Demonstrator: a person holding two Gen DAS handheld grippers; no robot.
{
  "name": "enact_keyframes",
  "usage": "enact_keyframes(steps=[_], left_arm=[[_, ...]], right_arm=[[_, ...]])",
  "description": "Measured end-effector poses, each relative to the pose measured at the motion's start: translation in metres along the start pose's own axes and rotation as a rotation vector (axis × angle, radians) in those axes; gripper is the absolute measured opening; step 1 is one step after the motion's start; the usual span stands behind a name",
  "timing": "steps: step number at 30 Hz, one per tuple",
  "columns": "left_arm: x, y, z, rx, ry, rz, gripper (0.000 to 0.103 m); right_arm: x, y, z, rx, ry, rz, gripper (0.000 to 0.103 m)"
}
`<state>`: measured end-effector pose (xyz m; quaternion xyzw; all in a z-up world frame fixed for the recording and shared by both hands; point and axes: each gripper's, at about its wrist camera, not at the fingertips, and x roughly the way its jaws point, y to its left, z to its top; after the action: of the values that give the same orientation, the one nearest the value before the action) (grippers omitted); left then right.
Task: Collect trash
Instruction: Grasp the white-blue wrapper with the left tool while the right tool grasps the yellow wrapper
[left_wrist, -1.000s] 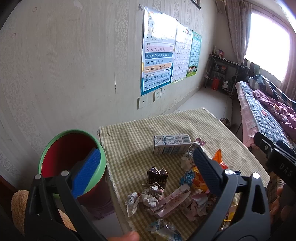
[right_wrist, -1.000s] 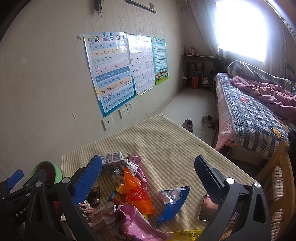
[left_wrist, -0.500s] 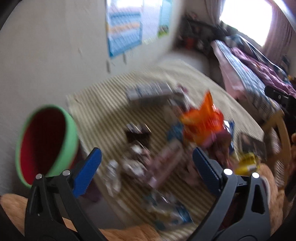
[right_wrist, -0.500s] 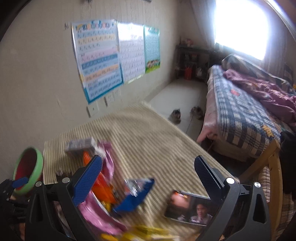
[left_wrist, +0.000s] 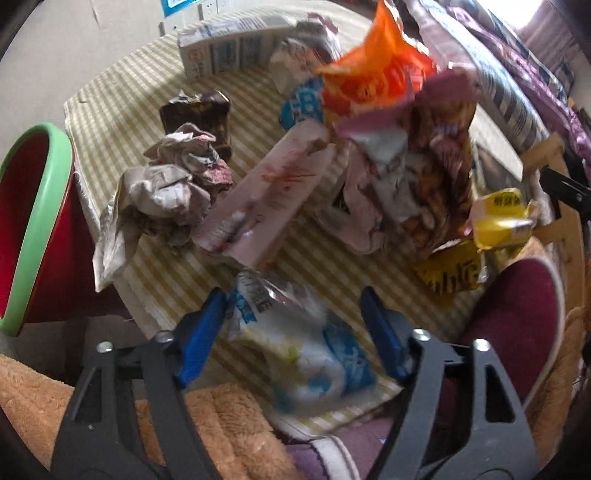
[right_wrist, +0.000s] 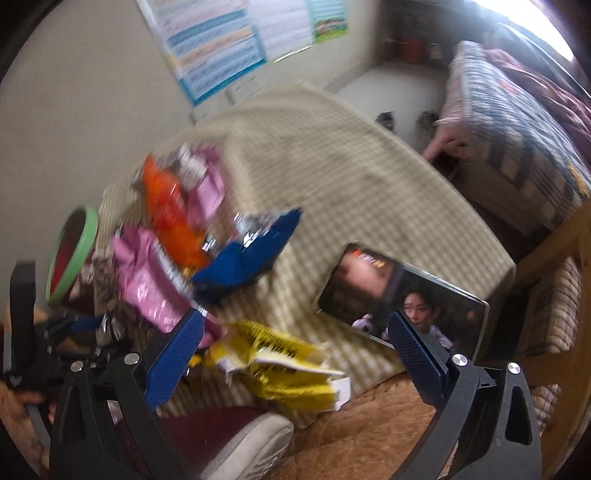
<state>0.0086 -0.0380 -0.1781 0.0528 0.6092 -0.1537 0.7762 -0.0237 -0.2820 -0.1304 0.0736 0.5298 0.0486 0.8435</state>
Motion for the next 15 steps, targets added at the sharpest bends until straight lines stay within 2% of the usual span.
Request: enact_keyframes(steps=[3,7,9,10,13,15], left_arm=[[0.006,0.000,-0.004,-0.014,0.022,-0.007,0.052],[0.005,0.002,-0.007,-0.045,0.022,-0.026,0.052],[0.004,0.002,-0.008,-0.050,0.030,-0.018,0.064],[0.003,0.003,-0.009,-0.054,0.035,-0.024,0.066],[-0.002,0.008,-0.015,-0.077,0.067,-0.065,0.066],[-0.005,0.015,-0.029,-0.077,0.086,-0.074,0.066]], right_arm=[[0.004,0.008,-0.002,-0.067,0.044,0.023,0.096],[0.005,0.007,-0.005,-0.146,0.106,0.068,0.096],[0.009,0.005,-0.005,-0.180,0.143,0.078,0.096],[0.011,0.006,-0.005,-0.191,0.157,0.082,0.096],[0.020,0.007,-0.005,-0.228,0.199,0.089,0.096],[0.027,0.008,-0.005,-0.227,0.213,0.100,0.091]])
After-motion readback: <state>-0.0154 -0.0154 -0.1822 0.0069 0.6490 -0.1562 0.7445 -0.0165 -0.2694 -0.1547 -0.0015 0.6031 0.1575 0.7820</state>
